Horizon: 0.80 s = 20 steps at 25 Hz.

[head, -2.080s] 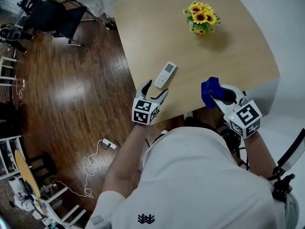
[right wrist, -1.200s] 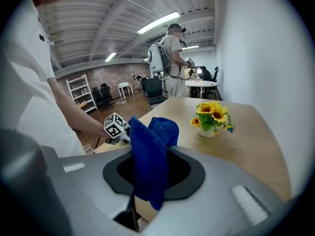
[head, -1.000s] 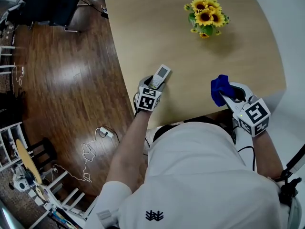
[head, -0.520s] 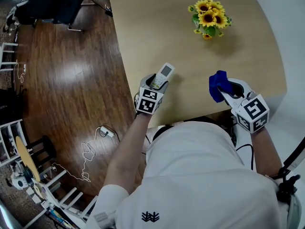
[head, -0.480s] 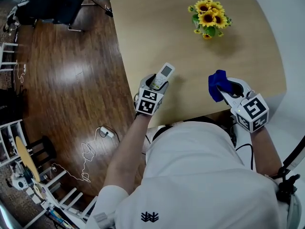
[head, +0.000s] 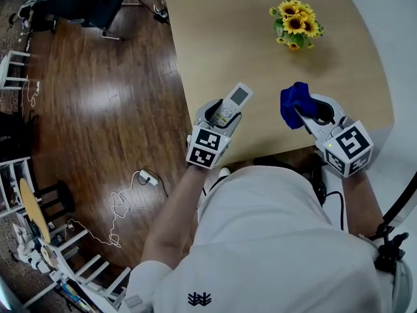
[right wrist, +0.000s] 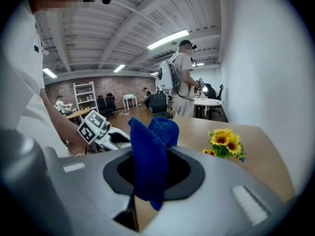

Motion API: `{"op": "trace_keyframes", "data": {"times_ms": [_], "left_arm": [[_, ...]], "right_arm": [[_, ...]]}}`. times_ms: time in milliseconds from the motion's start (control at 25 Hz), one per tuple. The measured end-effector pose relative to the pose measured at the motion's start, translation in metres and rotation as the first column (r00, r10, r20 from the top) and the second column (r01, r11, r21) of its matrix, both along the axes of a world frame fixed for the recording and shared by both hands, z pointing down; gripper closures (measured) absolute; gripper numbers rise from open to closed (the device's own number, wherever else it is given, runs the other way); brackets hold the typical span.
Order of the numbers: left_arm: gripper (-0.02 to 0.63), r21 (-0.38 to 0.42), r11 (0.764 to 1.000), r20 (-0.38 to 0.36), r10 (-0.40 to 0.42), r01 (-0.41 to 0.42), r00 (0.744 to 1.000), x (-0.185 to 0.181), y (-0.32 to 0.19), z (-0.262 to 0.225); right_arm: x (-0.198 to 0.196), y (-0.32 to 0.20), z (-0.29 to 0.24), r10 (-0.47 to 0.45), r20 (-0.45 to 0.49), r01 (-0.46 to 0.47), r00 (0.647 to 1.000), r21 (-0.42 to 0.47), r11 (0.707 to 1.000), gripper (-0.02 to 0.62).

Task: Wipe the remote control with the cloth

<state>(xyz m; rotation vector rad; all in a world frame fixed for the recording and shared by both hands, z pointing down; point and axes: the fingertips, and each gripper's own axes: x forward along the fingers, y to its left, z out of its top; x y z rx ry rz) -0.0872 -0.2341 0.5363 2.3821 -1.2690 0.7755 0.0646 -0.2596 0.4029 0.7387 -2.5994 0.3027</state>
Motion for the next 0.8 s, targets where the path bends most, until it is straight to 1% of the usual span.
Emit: {"op": "trace_keyframes", "data": {"times_ms": [160,280,440,560,680,800], "left_arm": [[0.33,0.028,0.999,0.002,0.045,-0.045,0.999,0.002,0.013,-0.023],[0.33,0.047,0.996,-0.001,0.081,-0.081,0.997,0.011,0.016,-0.039],[0.33,0.068,0.987,-0.001,0.146,-0.145,0.989,0.025,0.028,-0.052],[0.33,0.087,0.98,-0.007,0.18,-0.179,0.984,0.032,0.045,-0.057],[0.33,0.109,0.977,-0.017,0.186,-0.183,0.982,0.033,0.051,-0.068],[0.33,0.119,0.978,-0.025,0.174,-0.17,0.984,0.026,0.054,-0.074]], "right_arm": [[-0.038,0.013,-0.038,-0.051,0.063,0.046,0.997,0.068,0.997,0.515],[-0.072,0.023,-0.056,-0.121,0.119,0.111,0.985,0.085,0.99,0.515],[-0.122,0.051,-0.057,-0.23,0.151,0.218,0.961,0.089,0.972,0.515],[-0.151,0.077,-0.045,-0.287,0.156,0.278,0.945,0.074,0.958,0.515],[-0.161,0.087,-0.034,-0.3,0.133,0.296,0.945,0.049,0.954,0.515],[-0.154,0.083,-0.029,-0.267,0.106,0.265,0.958,0.034,0.964,0.515]]}}
